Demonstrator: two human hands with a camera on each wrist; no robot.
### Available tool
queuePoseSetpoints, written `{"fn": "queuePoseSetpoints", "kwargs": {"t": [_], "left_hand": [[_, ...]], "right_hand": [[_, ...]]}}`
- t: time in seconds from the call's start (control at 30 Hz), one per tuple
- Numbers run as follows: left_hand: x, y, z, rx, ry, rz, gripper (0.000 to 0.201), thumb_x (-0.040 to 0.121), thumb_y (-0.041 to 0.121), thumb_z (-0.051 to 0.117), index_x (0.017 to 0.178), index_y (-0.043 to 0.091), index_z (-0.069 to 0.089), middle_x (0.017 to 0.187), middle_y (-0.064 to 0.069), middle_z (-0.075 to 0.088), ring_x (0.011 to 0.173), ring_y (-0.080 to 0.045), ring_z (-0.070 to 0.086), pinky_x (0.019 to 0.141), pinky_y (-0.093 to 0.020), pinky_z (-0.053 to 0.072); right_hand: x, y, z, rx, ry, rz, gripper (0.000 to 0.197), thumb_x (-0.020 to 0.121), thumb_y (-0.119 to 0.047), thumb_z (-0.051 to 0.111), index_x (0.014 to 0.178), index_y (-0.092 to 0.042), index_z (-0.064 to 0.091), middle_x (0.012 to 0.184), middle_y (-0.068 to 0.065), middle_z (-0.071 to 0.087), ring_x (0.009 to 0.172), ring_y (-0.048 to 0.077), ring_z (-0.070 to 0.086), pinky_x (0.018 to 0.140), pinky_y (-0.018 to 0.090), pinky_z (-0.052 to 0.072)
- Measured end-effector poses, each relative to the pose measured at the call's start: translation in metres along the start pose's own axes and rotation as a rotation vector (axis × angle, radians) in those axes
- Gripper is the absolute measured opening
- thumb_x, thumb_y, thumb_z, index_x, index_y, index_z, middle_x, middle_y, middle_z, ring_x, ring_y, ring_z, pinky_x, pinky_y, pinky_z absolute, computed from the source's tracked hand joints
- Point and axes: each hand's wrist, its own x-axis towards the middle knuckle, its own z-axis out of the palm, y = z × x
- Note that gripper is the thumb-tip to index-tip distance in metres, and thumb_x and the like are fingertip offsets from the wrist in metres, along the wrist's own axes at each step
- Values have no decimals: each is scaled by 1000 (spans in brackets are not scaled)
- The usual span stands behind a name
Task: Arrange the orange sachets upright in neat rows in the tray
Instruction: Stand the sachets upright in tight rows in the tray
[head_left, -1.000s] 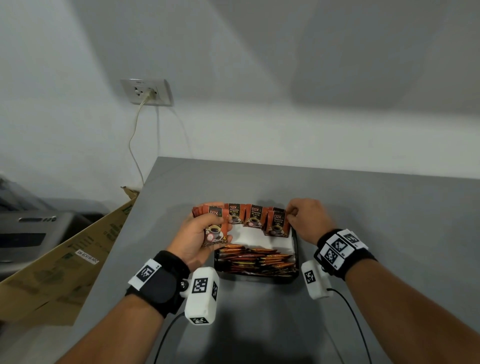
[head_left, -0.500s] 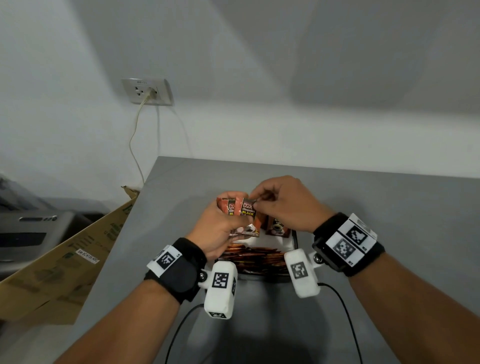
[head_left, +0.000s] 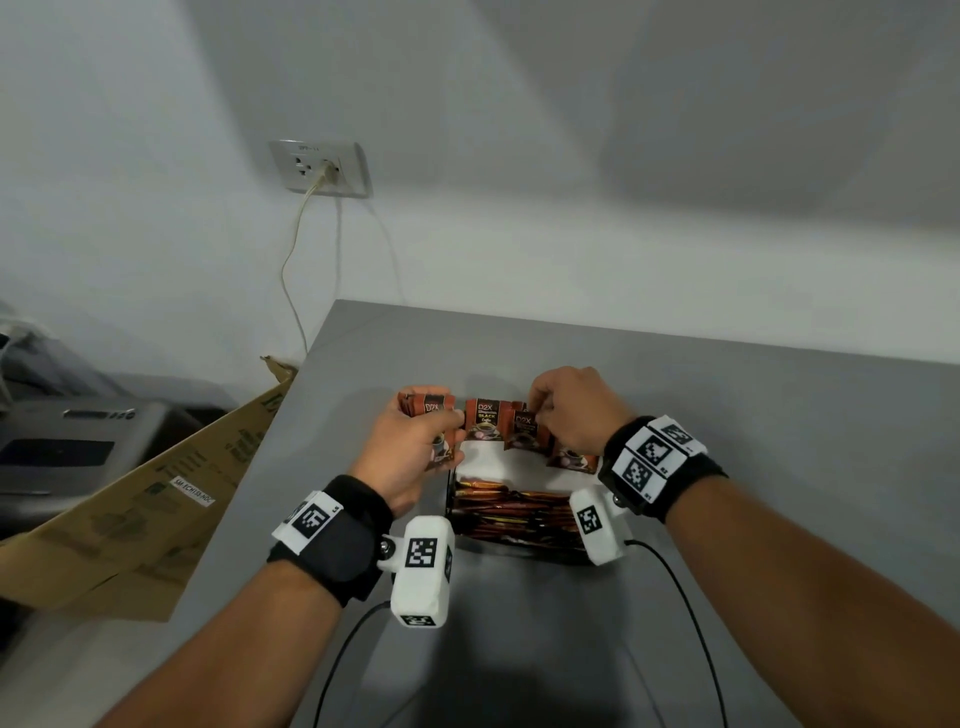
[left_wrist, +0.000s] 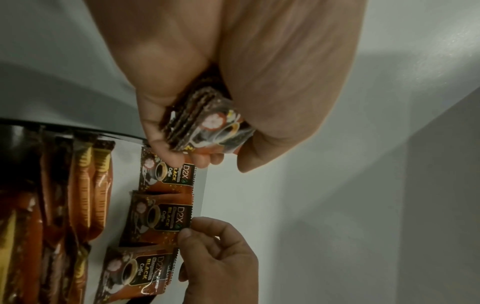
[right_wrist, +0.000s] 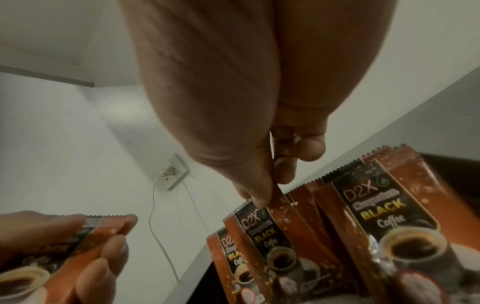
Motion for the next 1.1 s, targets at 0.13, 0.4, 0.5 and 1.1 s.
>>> {"fn": "queuePoseSetpoints", "kwargs": {"t": [0.13, 0.4, 0.5, 1.1], "left_hand": [[-1, -4, -4, 3, 17, -28, 29, 90, 2, 65, 117, 12, 57, 83, -5, 68, 78, -20, 64, 75, -39, 56], [-2, -7, -3, 4, 8, -51, 25, 90, 3, 65, 113, 11, 60, 81, -3, 70, 78, -19, 65, 73, -37, 56], [-5, -4, 0, -15, -13, -57, 22, 90, -2, 59, 106, 13, 62, 86, -6, 70, 81, -21, 65, 74, -38, 56], [-10, 5, 19, -79, -237, 35, 66, 70, -18, 70, 128, 6, 51, 93, -17, 64, 71, -27, 65, 53, -35, 55]], "right_hand": [[5, 7, 8, -32, 2, 0, 19, 90, -2, 61, 91, -16, 73, 97, 4, 73, 86, 19, 67, 81, 35, 58], [5, 16, 13, -71, 18, -6, 24, 89, 2, 57, 93, -17, 72, 97, 5, 72, 84, 21, 66, 78, 37, 58], [4, 17, 14, -70, 31, -7, 24, 89, 2, 57, 94, -15, 72, 100, 4, 69, 87, 22, 65, 79, 39, 59], [-24, -47, -31, 269, 9, -210, 7, 85, -20, 75, 90, -24, 77, 82, -12, 74, 77, -2, 67, 75, 14, 53]]}}
